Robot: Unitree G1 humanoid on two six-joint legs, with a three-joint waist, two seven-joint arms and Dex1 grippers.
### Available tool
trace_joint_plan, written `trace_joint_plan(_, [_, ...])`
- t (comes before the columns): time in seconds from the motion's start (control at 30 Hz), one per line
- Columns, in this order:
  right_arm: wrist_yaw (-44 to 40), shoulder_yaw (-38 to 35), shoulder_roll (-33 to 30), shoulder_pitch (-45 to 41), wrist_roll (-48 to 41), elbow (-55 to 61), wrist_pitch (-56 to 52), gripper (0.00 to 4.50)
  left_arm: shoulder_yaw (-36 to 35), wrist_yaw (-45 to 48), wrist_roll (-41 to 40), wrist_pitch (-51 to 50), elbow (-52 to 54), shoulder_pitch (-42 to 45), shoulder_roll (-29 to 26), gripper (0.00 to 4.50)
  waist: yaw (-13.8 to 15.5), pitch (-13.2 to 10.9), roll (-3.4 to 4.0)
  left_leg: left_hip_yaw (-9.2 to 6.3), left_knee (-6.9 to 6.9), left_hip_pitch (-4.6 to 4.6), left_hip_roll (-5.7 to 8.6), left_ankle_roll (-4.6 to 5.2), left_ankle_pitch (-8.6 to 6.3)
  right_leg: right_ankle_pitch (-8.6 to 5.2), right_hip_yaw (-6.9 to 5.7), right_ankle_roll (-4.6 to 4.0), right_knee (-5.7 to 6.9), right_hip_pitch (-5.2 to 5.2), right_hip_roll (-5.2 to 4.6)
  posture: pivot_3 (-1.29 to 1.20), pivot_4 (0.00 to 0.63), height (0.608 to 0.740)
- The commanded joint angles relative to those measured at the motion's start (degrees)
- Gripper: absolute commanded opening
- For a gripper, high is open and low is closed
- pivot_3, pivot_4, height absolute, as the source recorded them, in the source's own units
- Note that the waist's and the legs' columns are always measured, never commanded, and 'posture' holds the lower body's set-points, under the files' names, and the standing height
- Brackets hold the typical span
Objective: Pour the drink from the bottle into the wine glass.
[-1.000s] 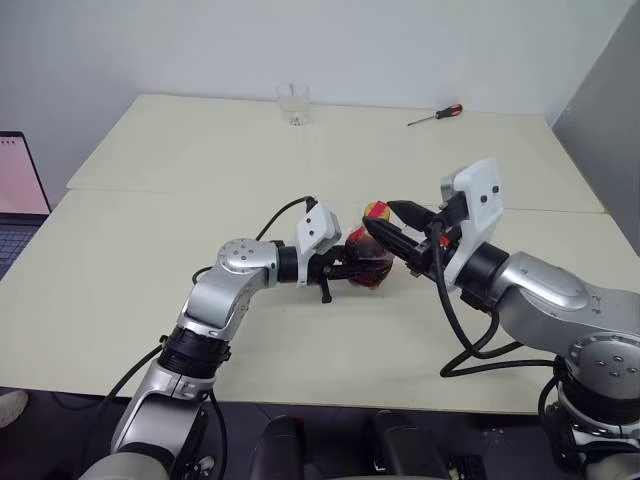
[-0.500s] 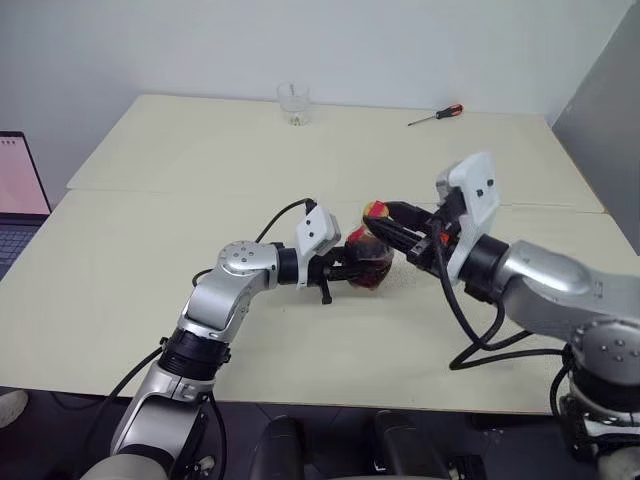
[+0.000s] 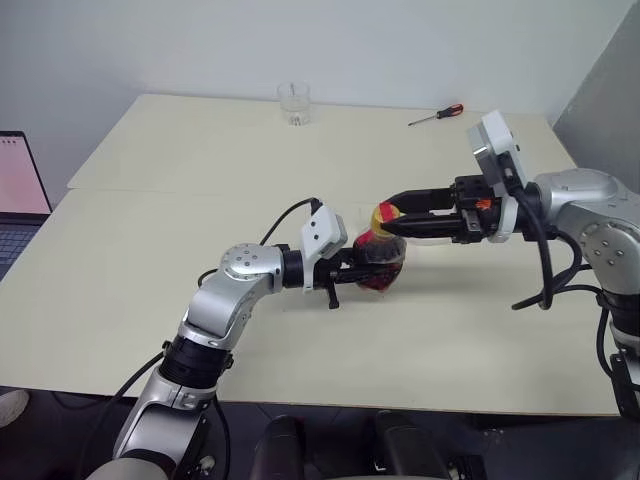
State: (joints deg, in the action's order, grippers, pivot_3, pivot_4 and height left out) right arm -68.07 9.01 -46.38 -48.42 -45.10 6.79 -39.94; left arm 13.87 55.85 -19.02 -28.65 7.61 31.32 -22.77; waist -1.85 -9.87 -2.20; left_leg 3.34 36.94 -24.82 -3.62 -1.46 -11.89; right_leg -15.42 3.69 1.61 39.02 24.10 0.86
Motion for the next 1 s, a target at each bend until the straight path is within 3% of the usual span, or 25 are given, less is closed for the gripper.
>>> trace_joint_plan(0.03, [-10.34, 2.65, 1.48, -3.85, 5.33, -7.38, 5.75, 1.23, -2.36, -2.14, -0.75, -0.29, 2.13, 0.70, -0.02, 0.68, -0.14, 0.00, 0.01, 0.01, 0.02, 0.02, -0.02, 0.00, 0.00, 0.00, 0.03, 0.00, 0.00, 0.00, 0.02, 0.00, 0.150, 0.740])
trace_joint_plan(0.2, [-15.03, 3.00, 2.82, -5.49, 9.78, -12.24, 9.48, 1.23, -2.34, -3.46, -1.01, -0.88, 3.06, 0.70, 0.27, 0.68, 0.10, -0.02, 0.04, -0.01, 0.00, 0.01, -0.01, 0.00, 0.00, 0.13, -0.01, -0.22, 0.01, 0.01, 0.01, 0.00, 0.150, 0.740])
trace_joint_plan(0.43, [-11.57, -1.41, 0.21, -4.02, 7.30, -6.84, 1.74, 1.23, -1.94, -3.78, -1.16, -1.11, 3.21, 0.59, 0.42, 0.68, 0.17, -0.03, 0.05, 0.01, 0.01, -0.01, 0.01, 0.00, 0.00, 0.13, 0.00, -0.23, 0.01, 0.01, -0.05, 0.00, 0.150, 0.740])
trace_joint_plan(0.73, [1.30, -15.80, -2.74, 6.18, -2.99, 11.01, -9.61, 4.34, -1.04, -2.38, -0.72, 0.26, 0.13, 2.32, 1.50, 0.67, 0.07, -0.03, 0.05, -0.03, 0.02, 0.00, 0.02, 0.00, 0.00, 0.13, 0.00, -0.22, 0.05, -0.02, -0.04, 0.00, 0.150, 0.740])
trace_joint_plan(0.87, [17.41, -24.45, -0.12, 11.27, -4.03, 17.93, -13.00, 4.50, -0.74, -1.63, -0.58, 1.27, -1.50, 3.04, 2.23, 0.67, 0.19, -0.03, 0.05, -0.03, 0.02, 0.01, 0.02, -0.01, 0.00, 0.12, -0.02, -0.20, 0.03, -0.03, -0.04, 0.00, 0.150, 0.740])
trace_joint_plan(1.0, [35.10, -25.79, 5.90, 15.70, -5.21, 29.77, -17.91, 4.50, -1.24, -2.44, -0.39, 2.31, -2.91, 3.41, 3.42, 0.67, -0.02, -0.02, 0.06, -0.01, 0.01, 0.02, 0.01, -0.01, 0.00, 0.11, 0.05, -0.17, 0.08, 0.00, -0.02, 0.00, 0.150, 0.740])
